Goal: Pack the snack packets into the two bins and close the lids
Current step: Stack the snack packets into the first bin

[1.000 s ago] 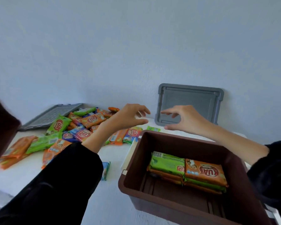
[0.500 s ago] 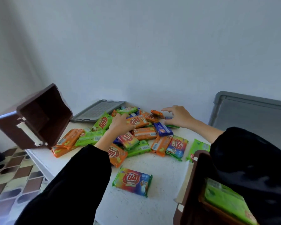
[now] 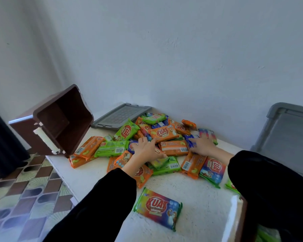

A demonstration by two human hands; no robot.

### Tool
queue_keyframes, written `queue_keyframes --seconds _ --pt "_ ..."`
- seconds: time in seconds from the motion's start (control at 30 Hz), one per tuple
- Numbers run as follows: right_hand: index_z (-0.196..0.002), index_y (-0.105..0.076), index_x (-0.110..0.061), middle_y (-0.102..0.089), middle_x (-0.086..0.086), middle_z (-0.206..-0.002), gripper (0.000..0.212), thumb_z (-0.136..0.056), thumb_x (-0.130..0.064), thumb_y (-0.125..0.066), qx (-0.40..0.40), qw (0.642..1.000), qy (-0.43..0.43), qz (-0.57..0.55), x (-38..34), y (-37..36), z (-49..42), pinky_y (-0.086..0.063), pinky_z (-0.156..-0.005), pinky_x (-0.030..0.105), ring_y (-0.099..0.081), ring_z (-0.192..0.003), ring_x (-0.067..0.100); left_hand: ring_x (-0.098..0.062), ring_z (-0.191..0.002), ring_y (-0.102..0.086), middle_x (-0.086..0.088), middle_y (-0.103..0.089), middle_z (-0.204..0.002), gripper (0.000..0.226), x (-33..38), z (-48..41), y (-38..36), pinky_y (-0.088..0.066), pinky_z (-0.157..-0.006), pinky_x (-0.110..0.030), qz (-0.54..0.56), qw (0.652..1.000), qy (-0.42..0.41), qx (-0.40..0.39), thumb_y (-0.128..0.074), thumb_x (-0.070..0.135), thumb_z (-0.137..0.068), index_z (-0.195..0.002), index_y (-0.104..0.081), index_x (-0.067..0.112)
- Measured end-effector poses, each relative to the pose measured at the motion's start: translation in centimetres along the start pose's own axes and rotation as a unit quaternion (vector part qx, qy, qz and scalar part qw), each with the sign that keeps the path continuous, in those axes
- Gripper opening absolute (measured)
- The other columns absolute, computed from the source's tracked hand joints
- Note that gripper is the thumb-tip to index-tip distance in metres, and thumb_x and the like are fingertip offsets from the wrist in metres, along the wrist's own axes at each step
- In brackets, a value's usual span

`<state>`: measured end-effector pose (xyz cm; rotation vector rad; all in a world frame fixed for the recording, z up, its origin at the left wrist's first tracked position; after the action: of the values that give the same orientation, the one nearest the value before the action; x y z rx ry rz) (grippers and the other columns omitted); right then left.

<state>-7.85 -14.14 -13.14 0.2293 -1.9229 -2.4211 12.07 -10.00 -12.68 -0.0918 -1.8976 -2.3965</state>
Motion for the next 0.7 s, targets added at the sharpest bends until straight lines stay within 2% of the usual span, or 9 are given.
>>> queue_keyframes --seconds 0.07,0.13,0.17,0.23,0.37,0.43,0.53,0.63,0.7 --pt "-0.144 -0.03 -0.027 -0.055 0.017 -0.126 0.057 -0.091 -0.033 -0.05 -0.012 1.0 0.001 -0.006 0.0 0.3 0.3 -0.041 -0.088 0.033 -0.046 -0.119 0.031 -0.033 -0.142 -0.01 -0.016 -0.012 -0.153 0.087 -0.3 0.3 0.3 -0.012 -0.112 -0.061 -0.042 0.999 0.0 -0.017 -0.045 0.071 -0.079 -0.147 -0.019 0.022" --pt "-0.146 -0.023 -0.029 -0.051 0.014 -0.111 0.069 -0.087 -0.027 -0.058 -0.04 0.999 -0.011 -0.017 0.4 0.6 0.7 -0.04 -0.067 0.025 -0.048 -0.105 0.026 -0.034 -0.141 -0.01 -0.017 -0.012 -0.152 0.091 -0.4 0.9 0.5 -0.006 -0.11 -0.064 -0.08 0.996 -0.015 -0.029 -0.05 0.07 -0.076 -0.147 -0.019 0.023" --pt "-0.147 -0.018 -0.029 -0.048 0.013 -0.118 0.075 -0.086 -0.023 -0.061 -0.062 0.997 -0.018 -0.034 0.6 0.8 1.0 -0.043 -0.071 0.024 -0.047 -0.109 0.026 -0.035 -0.141 -0.007 -0.017 -0.011 -0.152 0.093 -0.5 1.2 0.5 -0.002 -0.11 -0.066 -0.093 0.995 -0.03 -0.036 -0.056 0.068 -0.074 -0.147 -0.017 0.024" --pt "-0.148 -0.009 -0.029 -0.028 0.013 -0.15 0.083 -0.086 -0.015 -0.062 -0.118 0.989 -0.033 -0.083 0.8 1.2 2.3 -0.039 -0.098 0.035 -0.034 -0.133 0.029 -0.035 -0.143 0.002 -0.017 -0.005 -0.153 0.099 -0.6 1.6 0.2 0.006 -0.109 -0.066 -0.096 0.991 -0.071 -0.058 -0.067 0.06 -0.07 -0.147 -0.013 0.031" --pt "-0.149 -0.001 -0.026 -0.004 0.009 -0.158 0.085 -0.089 -0.008 -0.058 -0.178 0.98 -0.027 -0.089 0.8 1.7 3.3 -0.029 -0.109 0.041 -0.015 -0.143 0.03 -0.029 -0.143 -0.003 -0.003 -0.014 -0.152 0.094 -0.9 1.2 -0.3 0.003 -0.113 -0.061 -0.043 0.984 -0.166 -0.053 -0.076 0.047 -0.067 -0.144 -0.023 0.036" --pt "-0.15 -0.004 -0.024 -0.005 0.008 -0.158 0.083 -0.089 -0.017 -0.06 -0.183 0.978 -0.035 -0.096 0.9 1.2 2.6 -0.025 -0.112 0.039 -0.014 -0.144 0.029 -0.025 -0.142 -0.014 0.0 -0.024 -0.15 0.085 -0.9 1.1 -0.3 -0.005 -0.115 -0.056 0.002 0.978 -0.204 -0.05 -0.077 0.044 -0.068 -0.14 -0.032 0.037" --pt "-0.148 -0.019 -0.021 -0.018 0.009 -0.156 0.073 -0.088 -0.035 -0.059 -0.115 0.986 -0.038 -0.117 1.0 0.6 1.4 -0.024 -0.113 0.035 -0.023 -0.142 0.027 -0.018 -0.141 -0.021 0.004 -0.034 -0.147 0.075 -0.6 1.1 -0.3 -0.006 -0.115 -0.056 0.033 0.971 -0.234 -0.039 -0.076 0.041 -0.069 -0.136 -0.042 0.035" --pt "-0.145 -0.03 -0.021 -0.03 0.01 -0.151 0.065 -0.088 -0.032 -0.06 -0.065 0.991 -0.033 -0.112 1.0 0.6 1.1 -0.03 -0.106 0.03 -0.034 -0.136 0.026 -0.015 -0.135 -0.032 0.007 -0.041 -0.142 0.07 -0.2 1.1 0.0 -0.007 -0.116 -0.051 0.018 0.966 -0.257 -0.021 -0.076 0.041 -0.07 -0.133 -0.047 0.034" --pt "-0.143 -0.036 -0.021 -0.033 0.01 -0.15 0.066 -0.084 -0.027 -0.065 -0.058 0.99 -0.037 -0.124 1.3 0.7 1.1 -0.032 -0.105 0.029 -0.036 -0.134 0.026 -0.016 -0.126 -0.038 0.006 -0.045 -0.137 0.07 0.0 1.0 0.2 -0.022 -0.11 -0.039 0.017 0.964 -0.266 -0.02 -0.077 0.041 -0.069 -0.132 -0.049 0.033"
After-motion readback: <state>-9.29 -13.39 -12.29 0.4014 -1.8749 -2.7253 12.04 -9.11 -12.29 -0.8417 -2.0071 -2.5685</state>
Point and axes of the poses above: each hand's wrist, its own z-axis away from the middle knuckle, its own y-axis out of the back of the hand, x = y × z, the point moved 6 cm from there along -z, towards the middle knuckle
